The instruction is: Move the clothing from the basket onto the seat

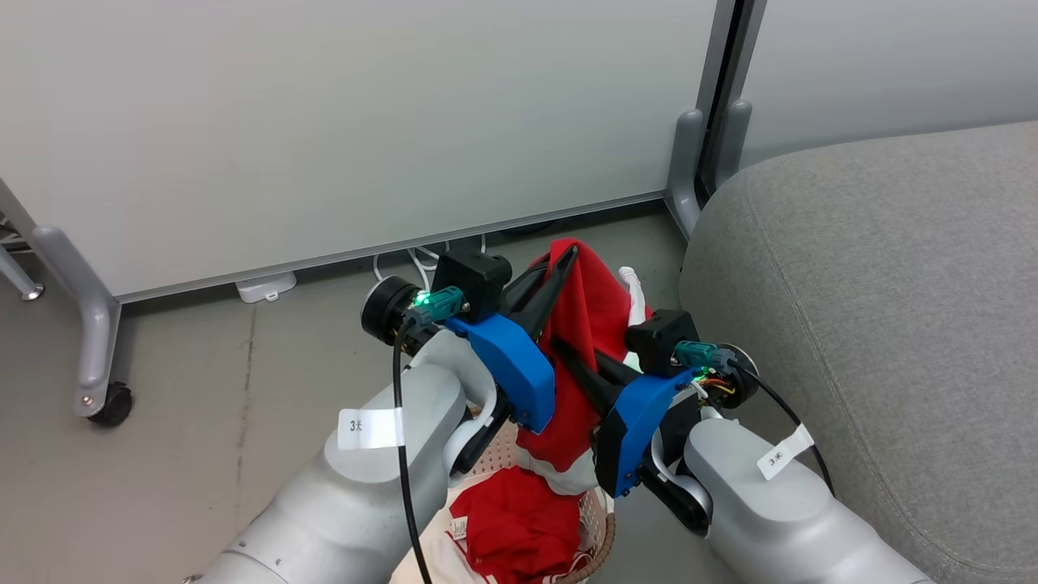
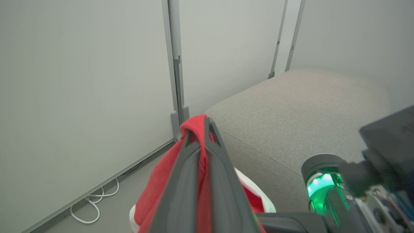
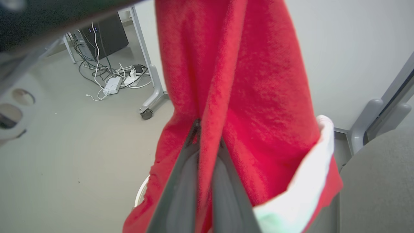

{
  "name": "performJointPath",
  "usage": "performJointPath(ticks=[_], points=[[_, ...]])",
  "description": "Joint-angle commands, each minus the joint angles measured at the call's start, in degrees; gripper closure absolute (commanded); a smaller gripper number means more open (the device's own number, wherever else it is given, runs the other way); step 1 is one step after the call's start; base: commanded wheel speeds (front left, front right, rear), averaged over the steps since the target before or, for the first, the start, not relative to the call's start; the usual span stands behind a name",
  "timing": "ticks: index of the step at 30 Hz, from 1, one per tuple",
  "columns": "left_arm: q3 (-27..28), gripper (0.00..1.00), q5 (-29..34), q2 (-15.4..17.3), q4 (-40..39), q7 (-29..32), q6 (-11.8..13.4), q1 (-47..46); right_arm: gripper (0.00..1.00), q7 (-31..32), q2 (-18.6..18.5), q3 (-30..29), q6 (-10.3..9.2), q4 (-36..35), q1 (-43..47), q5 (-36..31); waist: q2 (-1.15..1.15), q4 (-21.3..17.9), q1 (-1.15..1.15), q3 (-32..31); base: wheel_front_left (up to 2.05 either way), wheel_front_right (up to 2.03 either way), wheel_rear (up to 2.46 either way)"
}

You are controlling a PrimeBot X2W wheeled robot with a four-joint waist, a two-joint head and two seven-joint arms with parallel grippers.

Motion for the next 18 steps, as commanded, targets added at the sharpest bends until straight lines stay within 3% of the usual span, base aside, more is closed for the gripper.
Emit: performJointPath(ticks=[1, 14, 15, 17, 18], points=[[-0.06, 1.0, -0.23, 0.02, 0.24, -0.21, 0.22, -0.7, 1.0, -0.45, -0.08, 0.45, 0.01, 0.43, -0.92, 0.51, 0.0, -0.15, 0.0, -0.14, 0.0, 0.0, 0.0], [-0.27, 0.98, -1.07, 0.02, 1.81, -0.58, 1.04, -0.85, 1.0, -2.1, -0.08, 3.8, 0.01, 2.31, -2.32, 4.48, 0.0, -1.04, 0.0, -0.42, 0.0, 0.0, 0.0], [-0.16, 0.69, -1.13, 0.02, 1.93, -0.59, 1.15, -0.74, 1.0, -2.18, -0.08, 3.97, 0.01, 2.37, -2.39, 4.62, 0.0, -1.08, 0.0, -0.41, 0.0, 0.0, 0.0], [0.22, 0.44, -1.19, 0.01, 2.08, -0.58, 1.31, -0.6, 1.0, -2.35, -0.08, 4.22, 0.01, 2.4, -2.72, 4.91, 0.0, -1.19, 0.0, -0.36, 0.0, 0.0, 0.0], [0.4, 0.27, -1.1, 0.01, 2.22, -0.6, 1.24, -0.39, 1.0, -2.41, -0.08, 4.32, 0.01, 2.41, -2.85, 5.04, 0.0, -1.26, 0.0, -0.3, 0.0, 0.0, 0.0]])
